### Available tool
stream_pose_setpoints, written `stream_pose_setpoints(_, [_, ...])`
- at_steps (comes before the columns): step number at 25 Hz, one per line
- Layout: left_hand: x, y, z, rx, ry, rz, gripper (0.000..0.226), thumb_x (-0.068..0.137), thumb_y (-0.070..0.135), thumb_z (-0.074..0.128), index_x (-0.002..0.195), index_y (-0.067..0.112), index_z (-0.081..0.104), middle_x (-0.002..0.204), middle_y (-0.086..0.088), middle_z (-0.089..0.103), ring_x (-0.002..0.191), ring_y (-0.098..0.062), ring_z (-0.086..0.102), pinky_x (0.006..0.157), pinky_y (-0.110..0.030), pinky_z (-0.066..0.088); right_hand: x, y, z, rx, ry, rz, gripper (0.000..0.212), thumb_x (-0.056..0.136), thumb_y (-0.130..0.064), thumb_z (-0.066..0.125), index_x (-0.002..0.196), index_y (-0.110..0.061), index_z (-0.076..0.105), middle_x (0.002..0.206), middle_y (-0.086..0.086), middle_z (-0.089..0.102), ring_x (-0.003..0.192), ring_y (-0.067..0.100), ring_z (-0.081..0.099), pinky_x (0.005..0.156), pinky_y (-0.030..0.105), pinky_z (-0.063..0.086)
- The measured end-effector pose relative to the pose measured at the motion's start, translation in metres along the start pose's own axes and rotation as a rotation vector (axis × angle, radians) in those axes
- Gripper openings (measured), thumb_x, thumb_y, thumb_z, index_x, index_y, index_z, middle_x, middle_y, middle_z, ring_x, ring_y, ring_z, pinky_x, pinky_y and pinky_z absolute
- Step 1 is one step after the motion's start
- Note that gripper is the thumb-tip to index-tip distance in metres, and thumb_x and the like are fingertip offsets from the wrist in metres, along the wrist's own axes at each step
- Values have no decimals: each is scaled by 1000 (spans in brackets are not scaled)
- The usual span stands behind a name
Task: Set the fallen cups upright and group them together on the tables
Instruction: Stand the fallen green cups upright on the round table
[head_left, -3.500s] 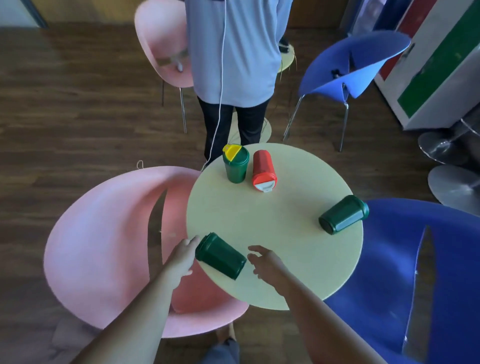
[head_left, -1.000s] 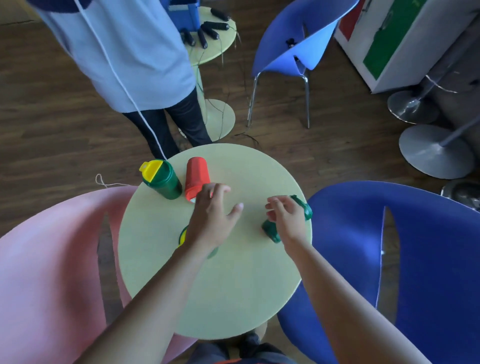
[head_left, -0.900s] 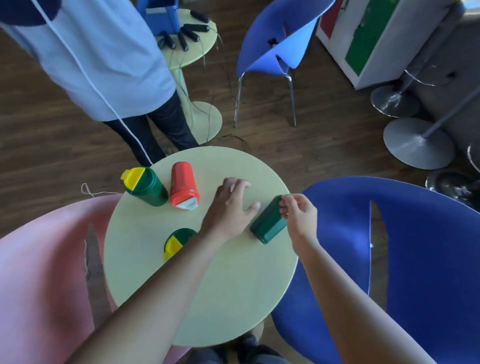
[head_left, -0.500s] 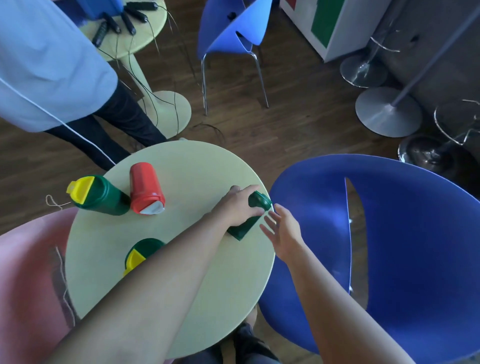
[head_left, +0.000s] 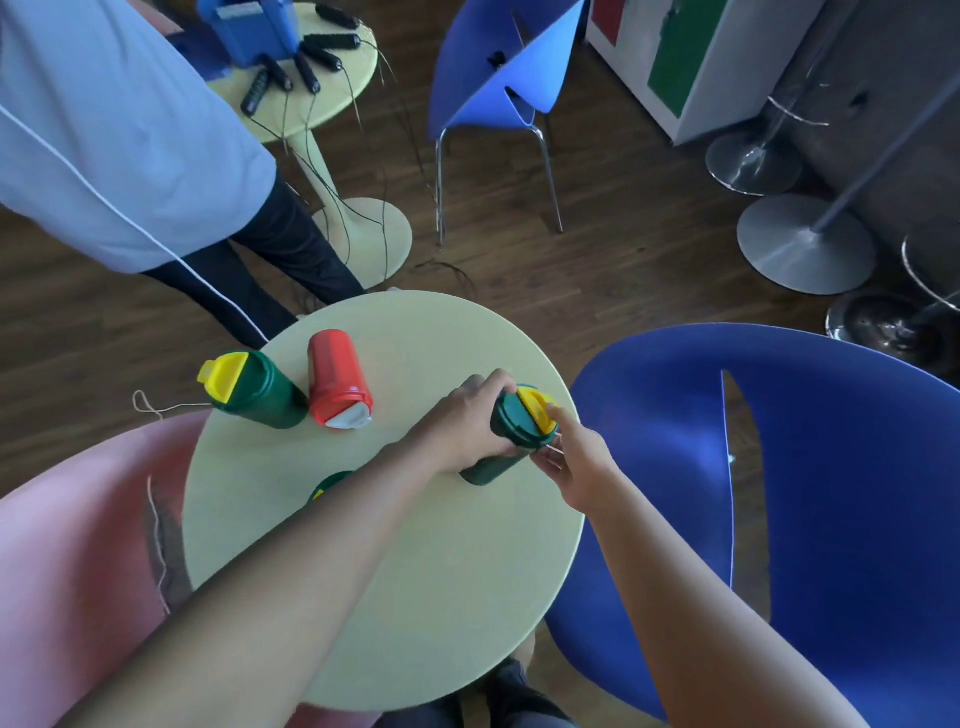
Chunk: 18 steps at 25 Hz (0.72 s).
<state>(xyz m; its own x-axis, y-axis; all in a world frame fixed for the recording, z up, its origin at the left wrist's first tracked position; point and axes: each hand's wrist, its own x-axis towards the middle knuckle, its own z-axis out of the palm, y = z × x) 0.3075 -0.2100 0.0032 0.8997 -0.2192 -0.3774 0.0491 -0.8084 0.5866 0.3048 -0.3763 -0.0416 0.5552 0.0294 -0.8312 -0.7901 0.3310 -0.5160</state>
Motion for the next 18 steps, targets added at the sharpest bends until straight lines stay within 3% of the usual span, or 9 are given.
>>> stream_pose_setpoints(3, [-22,-22,-20,47,-26,-17,86,69,27,81,140,30,33,137,-6,52,119,-27,54,95,-36,47,-16,5,20,-160,-26,-57,20,89,-26,70,100,-10,67,101,11,64,94,24,63,94,35,57])
stream_pose_setpoints(6, [-40,-42,-30,108,-50,-60,92,72,23,77,147,31,26,146,-3,47,124,-27,52,99,-39,46,-33,21,37,-246,-40,-140,27,86,-21,72,107,-4,67,97,11,66,89,22,66,90,34,59])
stream_pose_setpoints(8, [-50,-52,-33,145,-99,-68,93,74,19,74,149,35,21,150,0,43,125,-27,52,99,-39,46,-43,34,45,-309,-21,-180,25,85,-18,72,97,2,64,88,13,63,81,22,63,88,35,60])
stream_pose_setpoints(12, [-70,-64,-39,219,-197,-54,91,82,8,64,150,40,14,152,1,37,122,-28,53,98,-42,47,-59,60,58,-426,17,-193,20,78,-22,71,79,-11,55,78,12,53,67,22,61,91,42,56])
stream_pose_setpoints(15, [-83,-71,-41,239,-211,-41,85,87,3,55,148,45,14,148,-1,39,113,-29,57,93,-47,50,-71,72,65,-472,40,-220,32,77,-25,70,61,-18,43,70,9,46,62,21,64,73,35,47])
stream_pose_setpoints(18, [-99,-78,-40,186,-141,-16,71,92,3,49,146,42,24,146,-2,42,118,-28,54,96,-46,48,-73,83,67,-519,76,-227,36,79,-23,68,57,-19,39,61,5,44,65,24,57,72,33,41])
